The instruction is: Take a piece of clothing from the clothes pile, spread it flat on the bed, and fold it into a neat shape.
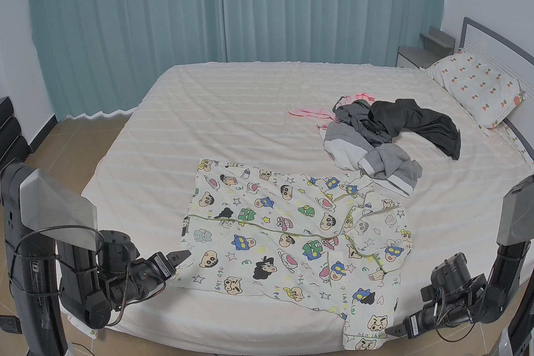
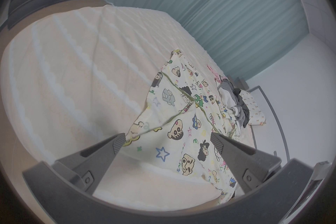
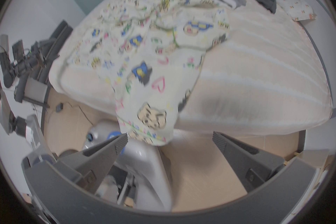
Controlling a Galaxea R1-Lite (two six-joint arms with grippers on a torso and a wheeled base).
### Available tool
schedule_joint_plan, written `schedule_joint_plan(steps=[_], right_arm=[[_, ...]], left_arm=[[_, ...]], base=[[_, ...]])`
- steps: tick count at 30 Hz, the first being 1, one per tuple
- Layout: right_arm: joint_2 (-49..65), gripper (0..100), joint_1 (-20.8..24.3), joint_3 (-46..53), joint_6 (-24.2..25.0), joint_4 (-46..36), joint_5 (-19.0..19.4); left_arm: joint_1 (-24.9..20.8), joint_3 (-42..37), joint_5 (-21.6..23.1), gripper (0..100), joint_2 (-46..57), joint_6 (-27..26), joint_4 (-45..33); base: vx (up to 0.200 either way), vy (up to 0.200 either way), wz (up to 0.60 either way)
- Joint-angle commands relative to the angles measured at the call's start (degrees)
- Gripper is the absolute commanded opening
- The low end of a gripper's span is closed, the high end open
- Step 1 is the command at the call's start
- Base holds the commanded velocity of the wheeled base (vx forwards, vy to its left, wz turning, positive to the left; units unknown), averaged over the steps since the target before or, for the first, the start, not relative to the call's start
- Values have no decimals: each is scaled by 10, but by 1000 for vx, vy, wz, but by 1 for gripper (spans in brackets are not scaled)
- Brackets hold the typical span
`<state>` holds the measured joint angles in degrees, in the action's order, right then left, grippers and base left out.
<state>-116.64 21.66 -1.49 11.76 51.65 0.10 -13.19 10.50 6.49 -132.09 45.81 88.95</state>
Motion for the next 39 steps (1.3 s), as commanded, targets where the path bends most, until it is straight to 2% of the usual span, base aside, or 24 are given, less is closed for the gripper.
schedule_joint_plan(steps=[1, 2, 3, 4, 6, 9, 15, 19, 21, 23, 26, 29, 33, 39], right_arm=[[73, 100, 63, -26, 101, 42, -4], [79, 100, 77, -30, 133, 44, -6], [80, 100, 79, -31, 138, 44, -7], [86, 100, 105, -35, 190, 47, -19], [87, 100, 109, -38, 216, 50, -27], [90, 100, 102, -30, 230, 68, -27], [81, 100, 88, 5, 231, 148, -19], [62, 100, 89, 14, 231, 185, -16], [55, 100, 88, 14, 231, 194, -14], [41, 100, 92, 14, 230, 198, -13], [37, 100, 93, 14, 230, 202, -13], [37, 100, 93, 14, 230, 202, -7], [36, 100, 93, 11, 231, 202, 26], [36, 100, 93, 12, 231, 207, 33]], left_arm=[[4, 74, 43, 100, -12, -5, 1], [7, 87, 55, 100, -11, -5, -7], [7, 88, 56, 100, -11, -5, -9], [5, 105, 72, 100, -11, -5, -44], [0, 120, 76, 100, -12, -5, -78], [-3, 141, 71, 100, -21, -13, -114], [-3, 142, 64, 100, -25, -39, -145], [-23, 144, 27, 100, -32, -63, -161], [-28, 146, 9, 100, -39, -77, -166], [-37, 167, -39, 100, -55, -93, -179], [-50, 178, -66, 100, -58, -94, -201], [-69, 176, -79, 100, -56, -94, -219], [-95, 174, -100, 100, -49, -93, -218], [-119, 171, -109, 100, -48, -94, -220]], base=[[0, 0, 0], [0, 0, 0], [0, 0, 0], [0, 0, 0], [0, 0, 0], [0, 0, 0], [0, 0, 0], [0, 0, 0], [0, 0, 0], [0, 0, 0], [0, 0, 0], [0, 0, 0], [0, 0, 0], [0, 0, 0]])
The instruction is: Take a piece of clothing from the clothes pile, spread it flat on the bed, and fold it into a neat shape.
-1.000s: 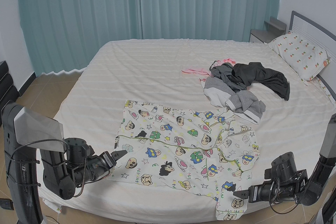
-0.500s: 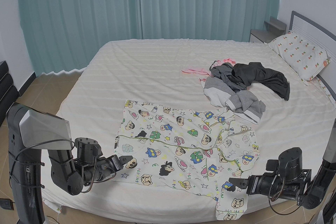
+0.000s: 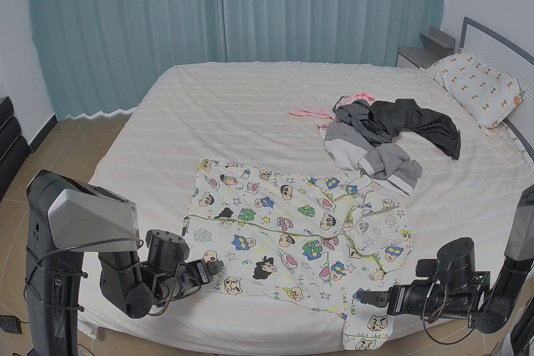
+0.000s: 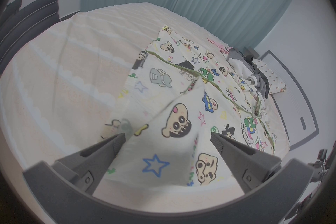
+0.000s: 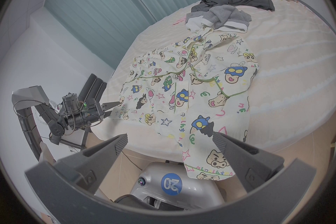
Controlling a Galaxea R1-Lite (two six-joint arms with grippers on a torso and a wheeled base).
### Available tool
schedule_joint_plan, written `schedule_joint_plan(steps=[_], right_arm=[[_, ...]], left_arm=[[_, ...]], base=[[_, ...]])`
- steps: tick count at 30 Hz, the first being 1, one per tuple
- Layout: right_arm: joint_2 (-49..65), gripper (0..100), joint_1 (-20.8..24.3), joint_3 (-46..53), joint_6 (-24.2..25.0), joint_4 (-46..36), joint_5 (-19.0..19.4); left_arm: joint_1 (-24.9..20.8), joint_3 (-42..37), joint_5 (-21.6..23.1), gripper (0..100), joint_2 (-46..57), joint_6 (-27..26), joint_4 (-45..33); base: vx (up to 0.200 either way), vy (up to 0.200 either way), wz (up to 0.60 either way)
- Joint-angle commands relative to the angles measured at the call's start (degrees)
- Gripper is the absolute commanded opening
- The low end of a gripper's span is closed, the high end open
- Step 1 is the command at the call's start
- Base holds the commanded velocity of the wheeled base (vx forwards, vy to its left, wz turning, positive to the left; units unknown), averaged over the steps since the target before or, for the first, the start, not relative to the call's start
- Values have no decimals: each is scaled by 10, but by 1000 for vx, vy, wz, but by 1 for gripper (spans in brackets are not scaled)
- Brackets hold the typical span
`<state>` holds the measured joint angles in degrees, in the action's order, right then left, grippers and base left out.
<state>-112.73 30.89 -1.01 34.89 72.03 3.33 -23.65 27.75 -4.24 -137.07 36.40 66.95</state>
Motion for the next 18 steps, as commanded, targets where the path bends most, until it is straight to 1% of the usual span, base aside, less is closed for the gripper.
schedule_joint_plan(steps=[1, 4, 9, 10, 11, 13, 15, 18], right_arm=[[-3, 100, 0, 7, 0, 6, 1], [-19, 100, 1, 8, -1, 15, 1], [-39, 100, 2, 8, 0, 39, -4], [-39, 100, 2, 8, 0, 39, -4], [-40, 100, 2, 8, 0, 41, -4], [-40, 100, 3, 8, 0, 41, -3], [-41, 100, 7, 8, 0, 41, -3], [-41, 100, 7, 8, 0, 41, -4]], left_arm=[[-18, -2, -2, 100, 2, -1, 2], [-35, -13, -2, 100, 3, -5, 20], [-51, -35, 7, 100, -6, -5, 108], [-51, -35, 7, 100, -6, -5, 108], [-61, -47, 9, 100, -17, -6, 135], [-73, -59, 11, 100, -31, -12, 153], [-82, -68, 20, 100, -43, -19, 163], [-84, -94, 58, 100, -43, -21, 192]], base=[[0, 0, 0], [0, 0, 0], [0, 0, 0], [0, 0, 0], [0, 0, 0], [0, 0, 0], [0, 0, 0], [0, 0, 0]])
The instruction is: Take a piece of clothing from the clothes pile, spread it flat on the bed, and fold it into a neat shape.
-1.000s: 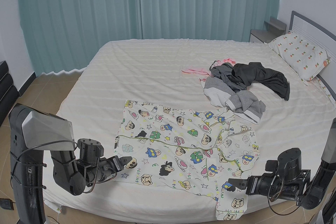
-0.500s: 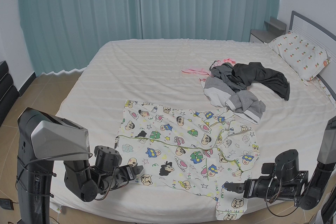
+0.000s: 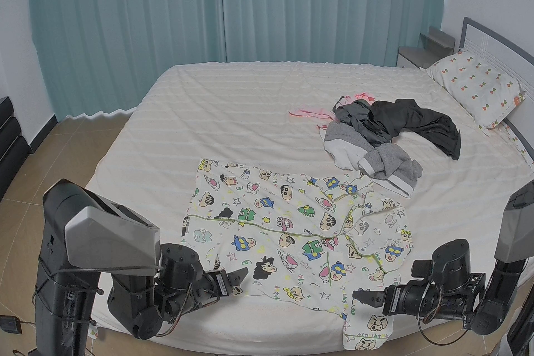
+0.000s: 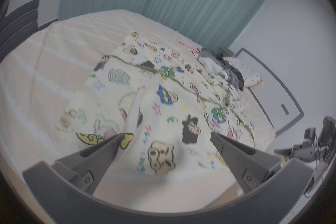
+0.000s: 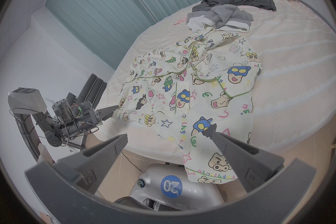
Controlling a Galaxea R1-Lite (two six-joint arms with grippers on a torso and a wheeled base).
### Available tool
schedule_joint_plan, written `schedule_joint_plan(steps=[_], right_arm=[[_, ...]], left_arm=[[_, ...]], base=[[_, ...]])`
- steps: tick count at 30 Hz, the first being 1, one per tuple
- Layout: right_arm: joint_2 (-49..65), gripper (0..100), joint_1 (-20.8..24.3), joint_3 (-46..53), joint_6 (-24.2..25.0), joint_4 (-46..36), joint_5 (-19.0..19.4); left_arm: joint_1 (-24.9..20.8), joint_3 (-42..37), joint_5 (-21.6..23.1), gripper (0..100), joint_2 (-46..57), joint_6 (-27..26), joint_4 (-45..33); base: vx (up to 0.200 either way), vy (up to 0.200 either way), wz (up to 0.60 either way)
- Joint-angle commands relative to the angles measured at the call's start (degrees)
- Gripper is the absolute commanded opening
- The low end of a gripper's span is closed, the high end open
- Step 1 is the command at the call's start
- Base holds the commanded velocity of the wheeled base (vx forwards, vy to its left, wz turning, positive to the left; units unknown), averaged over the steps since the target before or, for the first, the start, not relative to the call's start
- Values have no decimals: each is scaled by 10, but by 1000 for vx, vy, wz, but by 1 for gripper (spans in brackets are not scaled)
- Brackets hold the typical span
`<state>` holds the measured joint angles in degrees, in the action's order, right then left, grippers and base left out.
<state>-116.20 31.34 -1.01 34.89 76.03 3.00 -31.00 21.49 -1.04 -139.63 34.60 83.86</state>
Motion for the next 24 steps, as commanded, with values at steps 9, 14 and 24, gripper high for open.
schedule_joint_plan(steps=[9, 14, 24], right_arm=[[-5, 100, 2, 8, 0, 0, -2], [-5, 100, 2, 8, 0, 0, -3], [-4, 100, 3, 8, 0, -1, -4]], left_arm=[[-9, -81, 117, 100, -21, -49, 61], [-9, -108, 120, 100, -17, -79, 61], [6, -89, 89, 100, -12, -108, 61]], base=[[0, 0, 0], [0, 0, 0], [0, 0, 0]])
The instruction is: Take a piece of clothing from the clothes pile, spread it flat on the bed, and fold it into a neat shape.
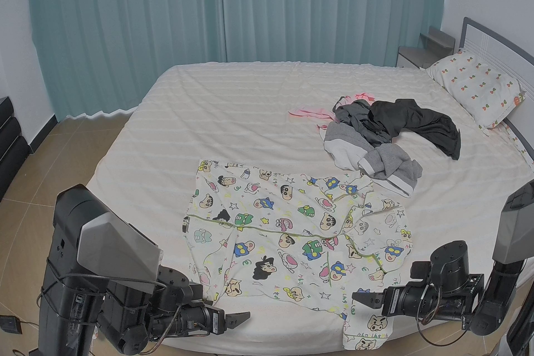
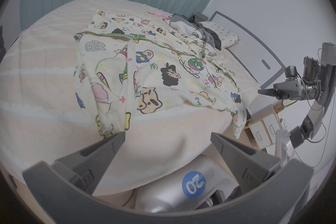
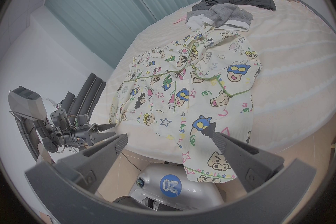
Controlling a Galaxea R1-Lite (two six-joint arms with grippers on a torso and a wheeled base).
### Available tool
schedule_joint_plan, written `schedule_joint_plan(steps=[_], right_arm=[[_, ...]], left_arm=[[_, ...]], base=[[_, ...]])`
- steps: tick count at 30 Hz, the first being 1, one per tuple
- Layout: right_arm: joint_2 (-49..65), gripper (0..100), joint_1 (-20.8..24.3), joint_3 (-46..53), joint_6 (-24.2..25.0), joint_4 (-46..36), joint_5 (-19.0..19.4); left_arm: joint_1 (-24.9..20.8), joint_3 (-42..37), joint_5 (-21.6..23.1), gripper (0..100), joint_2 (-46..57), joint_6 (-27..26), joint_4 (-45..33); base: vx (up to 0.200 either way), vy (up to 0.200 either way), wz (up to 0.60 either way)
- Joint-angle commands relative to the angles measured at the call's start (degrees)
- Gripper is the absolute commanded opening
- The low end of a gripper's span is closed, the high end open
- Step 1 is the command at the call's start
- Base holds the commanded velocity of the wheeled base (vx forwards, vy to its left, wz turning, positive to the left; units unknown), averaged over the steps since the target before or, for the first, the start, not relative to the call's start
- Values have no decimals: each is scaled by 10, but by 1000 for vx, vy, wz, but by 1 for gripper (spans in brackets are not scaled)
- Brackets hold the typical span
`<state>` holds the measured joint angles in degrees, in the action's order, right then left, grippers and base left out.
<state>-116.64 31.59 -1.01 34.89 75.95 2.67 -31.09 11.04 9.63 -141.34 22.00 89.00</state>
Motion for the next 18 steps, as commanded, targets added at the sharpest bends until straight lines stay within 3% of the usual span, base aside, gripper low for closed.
schedule_joint_plan(steps=[1, 10, 18], right_arm=[[0, 100, 0, 8, 0, 0, 0], [0, 100, 1, 8, 0, 0, -1], [0, 100, 1, 8, 0, -3, -1]], left_arm=[[7, 21, -24, 100, 13, 38, 10], [12, 56, -44, 100, 101, 264, 10], [52, 84, -104, 100, 44, 271, 10]], base=[[0, 0, 0], [0, 0, 0], [0, 0, 0]])
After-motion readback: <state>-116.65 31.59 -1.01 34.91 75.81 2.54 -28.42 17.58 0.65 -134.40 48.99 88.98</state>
